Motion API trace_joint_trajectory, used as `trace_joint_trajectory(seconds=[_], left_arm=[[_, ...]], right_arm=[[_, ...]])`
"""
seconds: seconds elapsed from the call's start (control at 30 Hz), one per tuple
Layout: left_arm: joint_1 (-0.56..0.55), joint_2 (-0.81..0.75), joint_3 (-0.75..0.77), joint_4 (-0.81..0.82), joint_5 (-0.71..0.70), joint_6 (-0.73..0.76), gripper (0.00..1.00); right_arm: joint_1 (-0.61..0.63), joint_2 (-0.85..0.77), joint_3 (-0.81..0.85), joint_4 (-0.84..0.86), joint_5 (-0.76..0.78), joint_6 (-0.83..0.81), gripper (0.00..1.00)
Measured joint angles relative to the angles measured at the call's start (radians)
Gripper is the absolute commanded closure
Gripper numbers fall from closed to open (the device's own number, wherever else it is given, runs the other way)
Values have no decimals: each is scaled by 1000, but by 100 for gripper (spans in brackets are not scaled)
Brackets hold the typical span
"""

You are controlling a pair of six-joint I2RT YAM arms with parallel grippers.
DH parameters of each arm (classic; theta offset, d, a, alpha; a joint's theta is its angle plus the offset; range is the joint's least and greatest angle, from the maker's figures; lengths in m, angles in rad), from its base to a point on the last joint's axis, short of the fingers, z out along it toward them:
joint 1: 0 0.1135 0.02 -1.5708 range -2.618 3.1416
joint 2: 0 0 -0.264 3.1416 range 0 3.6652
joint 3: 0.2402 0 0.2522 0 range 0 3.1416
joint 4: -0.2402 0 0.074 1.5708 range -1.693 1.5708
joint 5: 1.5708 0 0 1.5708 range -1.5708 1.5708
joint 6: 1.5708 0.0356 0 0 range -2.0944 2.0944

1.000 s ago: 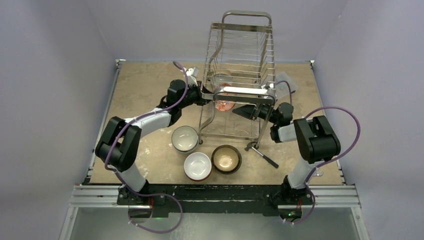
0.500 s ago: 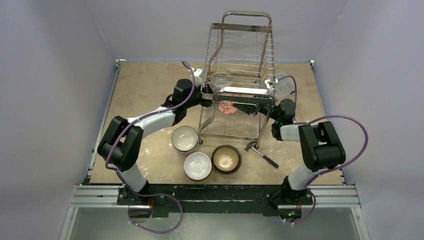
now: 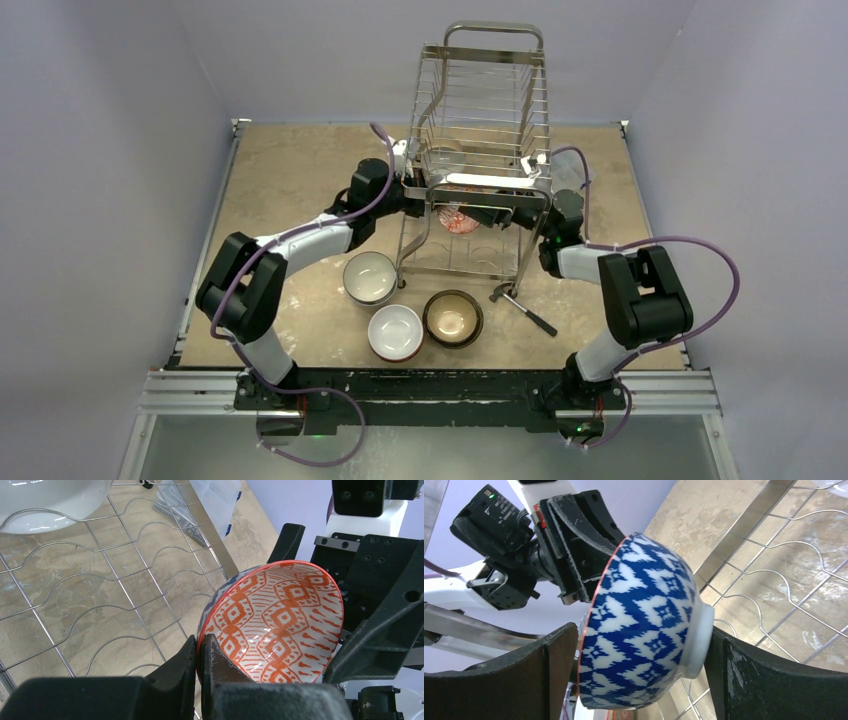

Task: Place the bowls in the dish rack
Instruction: Pick up the bowl from the center of the board.

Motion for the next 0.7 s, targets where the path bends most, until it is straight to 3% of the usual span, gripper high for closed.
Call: trace_joint_trajectory(seconds=[0.3, 0.43, 0.53, 0.7], left_arm=[[0, 0, 24, -8, 21, 6, 100], [0, 0, 30, -7, 34, 6, 100], [0, 0, 32, -2, 39, 6, 100], [0, -1, 32, -9, 37, 14, 100]], right_arm=[[-1, -68, 0, -51, -19, -12, 12], [-2, -116, 0, -126, -13, -48, 24], [-3, -132, 0, -158, -5, -70, 45], [-6, -136, 0, -195, 5, -87, 92]])
